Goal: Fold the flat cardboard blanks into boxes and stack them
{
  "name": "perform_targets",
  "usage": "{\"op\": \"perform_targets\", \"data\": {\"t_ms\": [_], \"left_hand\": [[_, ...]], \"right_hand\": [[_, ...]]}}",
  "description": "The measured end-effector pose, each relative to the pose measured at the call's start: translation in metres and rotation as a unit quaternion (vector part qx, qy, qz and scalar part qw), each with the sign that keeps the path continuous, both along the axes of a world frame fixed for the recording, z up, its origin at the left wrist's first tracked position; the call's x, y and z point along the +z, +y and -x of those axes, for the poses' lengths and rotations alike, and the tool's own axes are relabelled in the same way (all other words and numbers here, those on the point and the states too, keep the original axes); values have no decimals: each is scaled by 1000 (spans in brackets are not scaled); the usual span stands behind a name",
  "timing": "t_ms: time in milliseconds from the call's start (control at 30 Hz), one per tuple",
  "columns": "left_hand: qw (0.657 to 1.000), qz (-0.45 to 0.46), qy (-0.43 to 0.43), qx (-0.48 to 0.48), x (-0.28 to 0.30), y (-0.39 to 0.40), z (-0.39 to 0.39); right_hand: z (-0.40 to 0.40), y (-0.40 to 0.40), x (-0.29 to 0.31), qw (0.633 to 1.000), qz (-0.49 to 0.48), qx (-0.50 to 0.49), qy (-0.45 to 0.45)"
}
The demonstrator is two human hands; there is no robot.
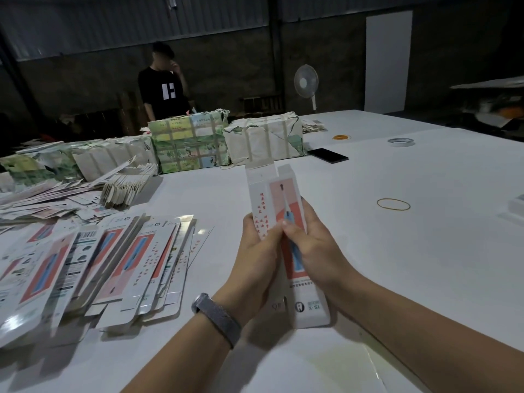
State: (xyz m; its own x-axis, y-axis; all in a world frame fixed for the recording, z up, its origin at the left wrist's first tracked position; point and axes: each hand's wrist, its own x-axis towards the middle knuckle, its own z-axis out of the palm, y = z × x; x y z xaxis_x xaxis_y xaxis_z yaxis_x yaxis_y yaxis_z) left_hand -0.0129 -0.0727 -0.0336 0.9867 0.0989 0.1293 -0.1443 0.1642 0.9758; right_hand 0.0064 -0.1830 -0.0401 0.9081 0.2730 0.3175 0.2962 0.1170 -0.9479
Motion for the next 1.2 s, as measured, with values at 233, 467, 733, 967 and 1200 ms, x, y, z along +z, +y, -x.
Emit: {"op": "perform_targets", "data": {"t_ms": [233, 467, 733, 967, 1200], "left_hand": [[1000, 2, -14, 9, -10, -11, 0], [1000, -5, -19, -10, -6, -5, -4], [997, -54, -31, -45, -7, 5, -6], [987, -132, -89, -25, -6, 10, -5], [991, -115, -73, -21, -6, 11, -5]], "right_hand": [[3, 3, -4, 999, -21, 40, 4], [1, 2, -3, 999, -32, 43, 2], [-8, -11, 5, 1000, -28, -9, 11], [-7, -9, 4, 999, -1, -35, -25], [-7, -7, 1, 999, 0, -32, -12]]}}
